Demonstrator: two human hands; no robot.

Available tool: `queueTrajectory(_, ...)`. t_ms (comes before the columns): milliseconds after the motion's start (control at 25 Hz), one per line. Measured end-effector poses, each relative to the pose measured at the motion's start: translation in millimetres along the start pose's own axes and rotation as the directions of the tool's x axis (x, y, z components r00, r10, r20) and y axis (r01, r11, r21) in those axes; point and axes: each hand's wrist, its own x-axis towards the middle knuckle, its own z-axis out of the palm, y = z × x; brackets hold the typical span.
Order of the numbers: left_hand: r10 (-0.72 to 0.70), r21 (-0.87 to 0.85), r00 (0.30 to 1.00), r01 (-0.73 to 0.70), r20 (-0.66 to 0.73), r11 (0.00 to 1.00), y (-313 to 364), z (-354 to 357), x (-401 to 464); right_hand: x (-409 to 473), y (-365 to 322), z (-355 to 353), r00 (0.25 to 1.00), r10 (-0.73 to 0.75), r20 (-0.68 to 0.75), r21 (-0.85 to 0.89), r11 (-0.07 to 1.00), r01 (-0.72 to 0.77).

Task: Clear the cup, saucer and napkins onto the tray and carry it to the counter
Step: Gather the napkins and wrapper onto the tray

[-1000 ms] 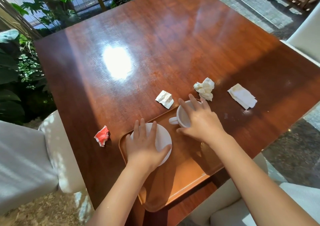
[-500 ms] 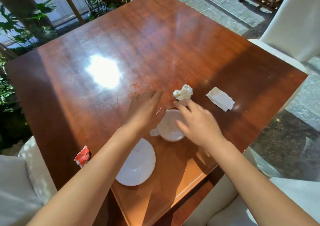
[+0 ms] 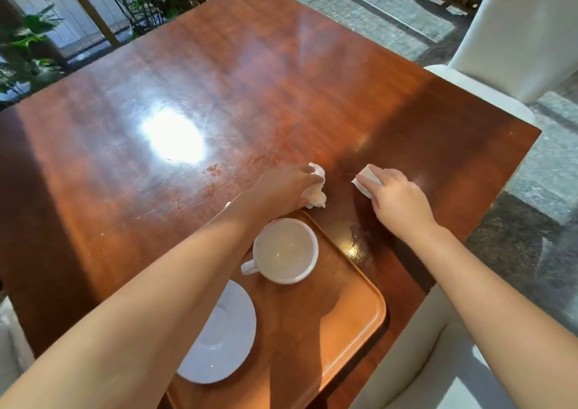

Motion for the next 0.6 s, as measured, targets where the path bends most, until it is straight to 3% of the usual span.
queueTrajectory(240, 0.043, 0.055, 0.998, -0.041, -0.042, 0.998, 3, 12, 10, 0, 7, 12, 0.998, -0.021, -0.066, -0.014, 1.0, 0.02)
queueTrajectory(360, 0.033, 0.005, 0.995, -0.033, -0.089, 0.999, 7, 4, 4, -2, 6, 11, 0.994, 0.033, -0.105, 0.059, 0.998, -0.027)
queueTrajectory(480, -0.008, -0.108, 0.967, -0.02, -0.253, 0.994, 14, -15, -14, -15, -1, 5, 0.989, 0.099, -0.11, 0.102, 0.991, -0.088)
queueTrajectory(600, -0.065, -0.217, 0.87, -0.048, -0.489, 0.975, 35, -29, -50, -44, -24, -11, 0.955, 0.076, -0.285, 0.185, 0.982, -0.023)
